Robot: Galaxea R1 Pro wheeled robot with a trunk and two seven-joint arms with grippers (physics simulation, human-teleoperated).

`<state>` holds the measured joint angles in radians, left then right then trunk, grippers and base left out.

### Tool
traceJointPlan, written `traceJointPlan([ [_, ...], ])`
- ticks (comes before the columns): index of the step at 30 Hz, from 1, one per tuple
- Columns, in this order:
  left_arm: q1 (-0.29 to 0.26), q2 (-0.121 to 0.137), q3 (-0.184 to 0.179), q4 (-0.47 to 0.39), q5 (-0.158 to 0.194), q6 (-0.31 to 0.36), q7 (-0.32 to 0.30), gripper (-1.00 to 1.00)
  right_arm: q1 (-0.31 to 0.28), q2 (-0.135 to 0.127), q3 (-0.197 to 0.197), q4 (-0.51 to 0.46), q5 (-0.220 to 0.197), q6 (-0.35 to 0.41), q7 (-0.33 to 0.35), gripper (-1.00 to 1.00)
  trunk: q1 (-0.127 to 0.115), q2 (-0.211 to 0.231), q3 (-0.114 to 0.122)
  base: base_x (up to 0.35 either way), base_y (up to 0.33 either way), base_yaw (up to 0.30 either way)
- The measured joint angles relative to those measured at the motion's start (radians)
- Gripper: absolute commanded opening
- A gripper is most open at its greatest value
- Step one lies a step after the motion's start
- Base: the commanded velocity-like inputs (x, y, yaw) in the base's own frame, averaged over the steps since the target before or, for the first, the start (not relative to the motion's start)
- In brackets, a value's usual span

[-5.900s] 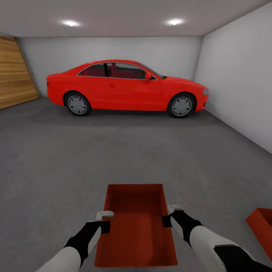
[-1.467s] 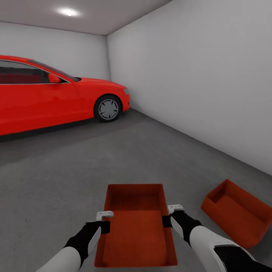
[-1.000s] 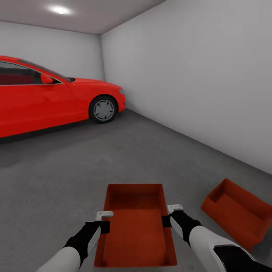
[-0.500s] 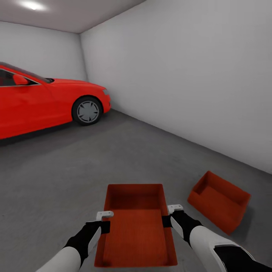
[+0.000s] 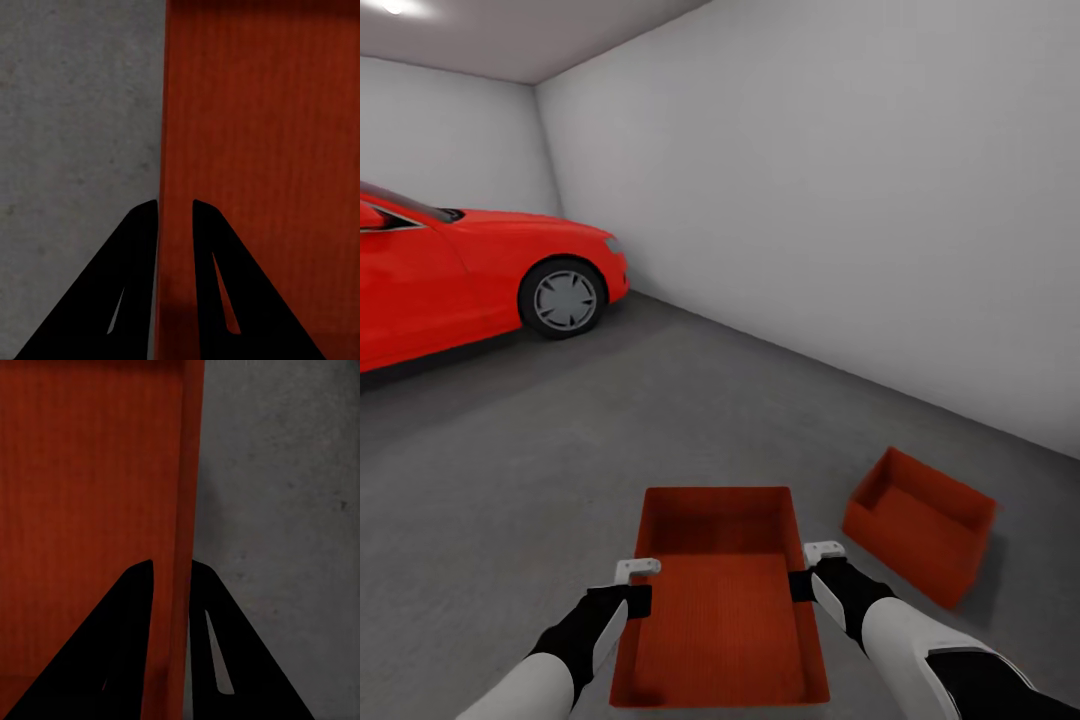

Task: Move the two storage containers from the living room to the garage. In the garage, place one container on the floor and stack the other container on top of it (either order is fine).

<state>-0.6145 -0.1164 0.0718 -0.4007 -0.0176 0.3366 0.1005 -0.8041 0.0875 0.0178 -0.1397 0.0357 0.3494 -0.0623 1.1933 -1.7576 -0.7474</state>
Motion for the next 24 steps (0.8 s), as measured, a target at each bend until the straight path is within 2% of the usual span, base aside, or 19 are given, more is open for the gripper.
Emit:
traceJointPlan([
  [9,0.0,0.004,0.0,0.0,-0.001,0.001,-0.006,-1.0,0.0,0.004,-0.001,0.0,0.0,0.001,-0.007,-1.0,0.0,0.0,0.0,0.237,0.177,-0.037],
  [12,0.0,0.009,0.0,0.001,0.0,-0.001,-0.013,-1.0,0.0,0.009,0.0,0.0,-0.002,0.001,-0.015,-1.0,0.0,0.0,0.0,0.062,0.046,-0.195],
  [24,0.0,0.0,0.0,0.001,0.0,0.0,0.0,-1.0,0.0,0.0,0.0,0.0,0.0,0.0,0.0,-1.0,0.0,0.0,0.0,0.008,0.006,-0.254],
])
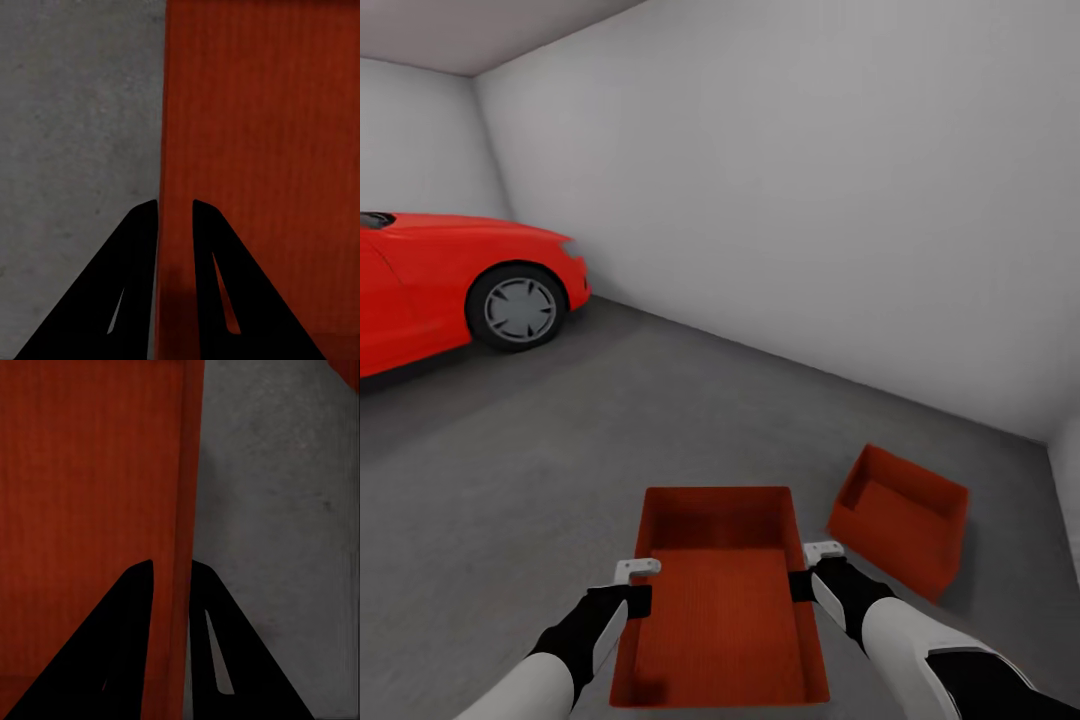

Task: Move the two storage containers from the living room to the garage. In the garage, place one container on the floor and stack the other container on top of it (either order is fine).

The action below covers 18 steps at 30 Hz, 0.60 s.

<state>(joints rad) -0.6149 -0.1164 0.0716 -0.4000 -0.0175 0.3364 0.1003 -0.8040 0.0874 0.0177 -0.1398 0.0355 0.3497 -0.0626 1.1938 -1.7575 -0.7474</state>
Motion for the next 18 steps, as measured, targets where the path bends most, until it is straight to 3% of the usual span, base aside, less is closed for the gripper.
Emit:
traceJointPlan([
  [18,0.0,0.0,0.0,0.0,0.0,0.0,0.0,-1.0,0.0,0.0,0.0,0.0,0.0,0.0,0.0,-1.0,0.0,0.0,0.0,0.0,0.0,-0.262],
])
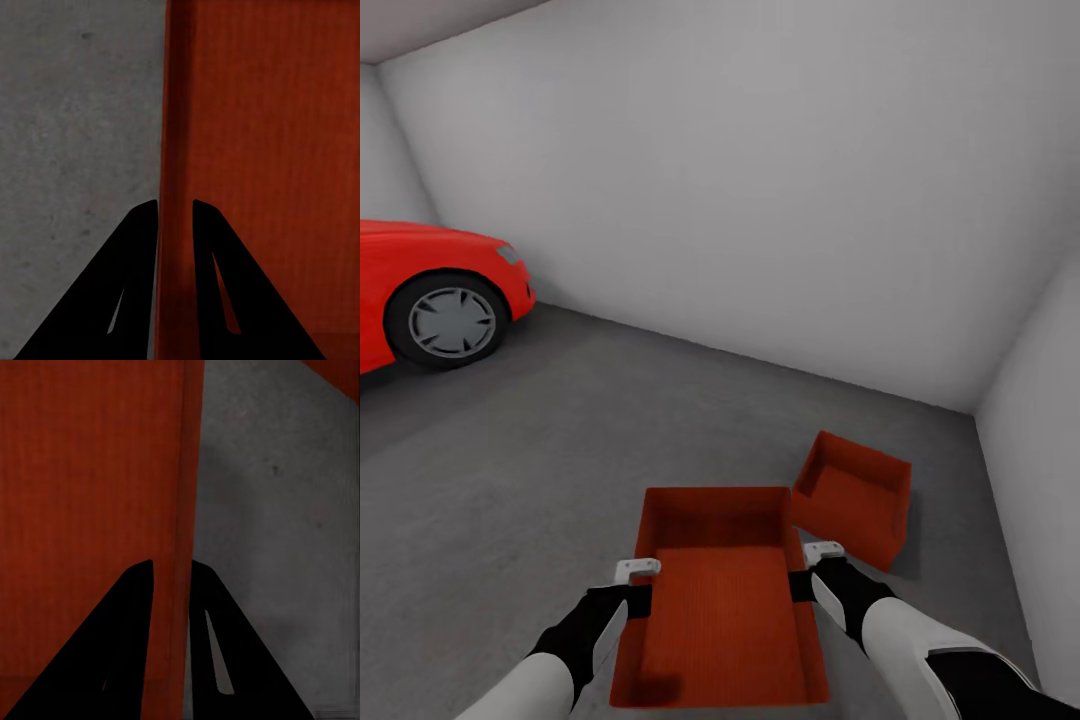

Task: Move the two storage containers from the living room to the garage. In the garage, place one container on the floor and stack the other container on top of it (either order is fine).

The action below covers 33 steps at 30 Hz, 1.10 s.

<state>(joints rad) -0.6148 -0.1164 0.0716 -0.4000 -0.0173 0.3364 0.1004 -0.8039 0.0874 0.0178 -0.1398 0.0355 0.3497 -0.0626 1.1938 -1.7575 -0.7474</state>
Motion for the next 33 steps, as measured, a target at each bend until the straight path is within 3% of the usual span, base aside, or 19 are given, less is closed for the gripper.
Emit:
traceJointPlan([
  [33,0.0,0.0,-0.001,0.0,0.0,0.001,0.001,-1.0,0.0,0.0,0.0,0.0,0.0,0.0,0.0,-1.0,0.0,0.0,0.0,0.0,0.0,-0.262],
])
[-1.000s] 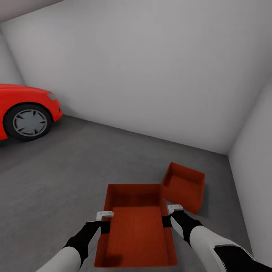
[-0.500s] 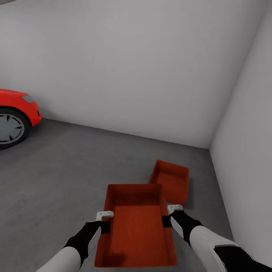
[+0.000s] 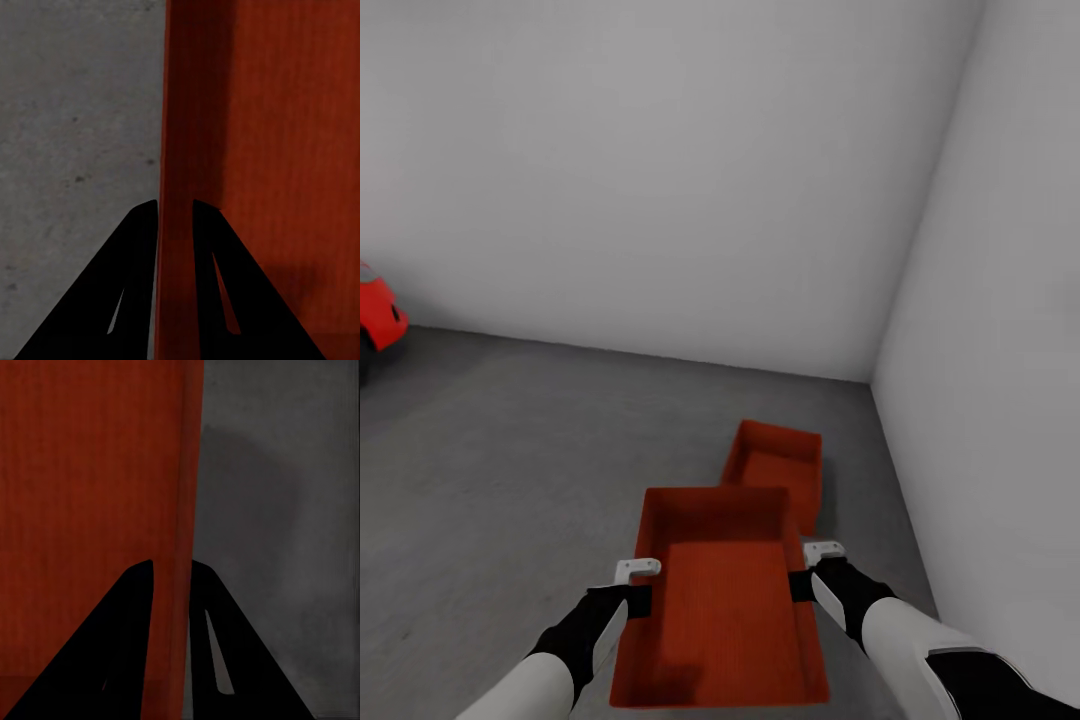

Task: Move the two storage containers from the living room to the garage. In the garage, place one container on the floor and stack the other container on top of it (either order is fine).

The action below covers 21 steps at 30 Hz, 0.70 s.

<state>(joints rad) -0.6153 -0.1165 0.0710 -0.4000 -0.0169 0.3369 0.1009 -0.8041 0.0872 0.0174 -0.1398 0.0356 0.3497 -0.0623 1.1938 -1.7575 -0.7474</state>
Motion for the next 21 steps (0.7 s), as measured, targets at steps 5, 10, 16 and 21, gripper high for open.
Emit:
traceJointPlan([
  [5,0.0,0.0,0.0,0.0,0.0,0.0,0.0,-1.0,0.0,0.0,0.0,0.0,0.0,0.0,0.0,-1.0,0.0,0.0,0.0,0.0,0.0,-0.262],
  [10,0.001,0.0,0.001,0.0,0.0,-0.001,-0.001,-1.0,0.0,0.0,0.001,0.0,0.0,0.0,0.0,-1.0,0.0,0.0,0.0,0.0,0.0,-0.262],
  [16,0.0,0.0,0.0,0.0,-0.001,0.0,-0.001,-1.0,0.0,0.0,0.0,0.0,0.0,0.0,0.0,-1.0,0.0,0.0,0.0,0.009,0.007,-0.238],
  [21,0.001,0.0,0.0,-0.001,-0.001,0.0,0.0,-1.0,0.0,0.0,0.0,0.0,0.0,0.0,0.0,-1.0,0.0,0.0,0.0,0.198,0.162,-0.058],
])
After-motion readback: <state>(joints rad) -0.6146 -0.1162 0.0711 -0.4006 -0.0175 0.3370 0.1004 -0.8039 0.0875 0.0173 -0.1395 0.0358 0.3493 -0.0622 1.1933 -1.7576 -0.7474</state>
